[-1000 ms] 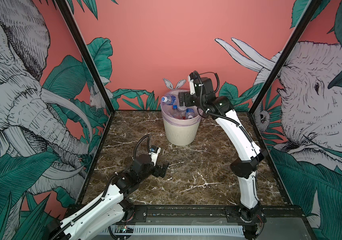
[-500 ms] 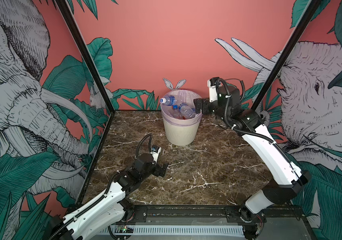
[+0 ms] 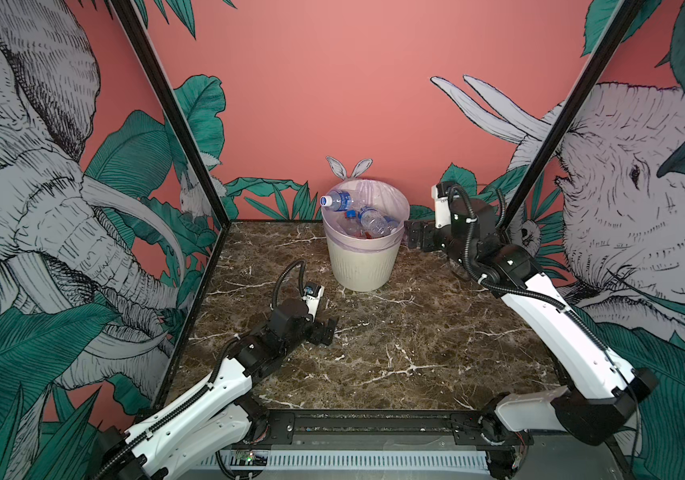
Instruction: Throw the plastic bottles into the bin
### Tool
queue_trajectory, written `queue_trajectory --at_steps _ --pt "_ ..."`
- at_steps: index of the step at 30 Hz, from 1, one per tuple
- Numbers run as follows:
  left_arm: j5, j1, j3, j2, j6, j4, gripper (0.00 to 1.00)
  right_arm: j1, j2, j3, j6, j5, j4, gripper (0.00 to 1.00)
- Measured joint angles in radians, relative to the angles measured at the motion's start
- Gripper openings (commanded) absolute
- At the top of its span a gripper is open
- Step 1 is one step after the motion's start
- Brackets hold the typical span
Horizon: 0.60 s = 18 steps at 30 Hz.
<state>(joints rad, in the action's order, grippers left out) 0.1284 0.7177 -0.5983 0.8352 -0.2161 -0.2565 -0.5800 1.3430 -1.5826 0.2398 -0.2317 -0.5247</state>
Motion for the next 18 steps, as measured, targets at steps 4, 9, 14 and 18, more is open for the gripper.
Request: queue_trajectory --at_steps 4,9,14,18 --pt "-0.018 -0.038 -0.033 0.004 0.007 -0.01 1.0 0.031 -0.054 0.098 0.004 0.0 0.024 0.99" --pt "-0.073 -0.135 -0.071 0.004 0.006 -0.019 1.0 0.074 -0.117 0.238 0.011 0.005 0.034 0.99" --pt "-0.118 -0.19 -0.135 0.009 0.007 -0.032 1.0 0.124 -0.176 0.348 0.023 0.0 0.022 1.0" --pt "-0.108 -0.234 -0.204 0.039 0.005 -0.031 1.0 0.157 -0.188 0.384 0.039 -0.023 0.011 1.0"
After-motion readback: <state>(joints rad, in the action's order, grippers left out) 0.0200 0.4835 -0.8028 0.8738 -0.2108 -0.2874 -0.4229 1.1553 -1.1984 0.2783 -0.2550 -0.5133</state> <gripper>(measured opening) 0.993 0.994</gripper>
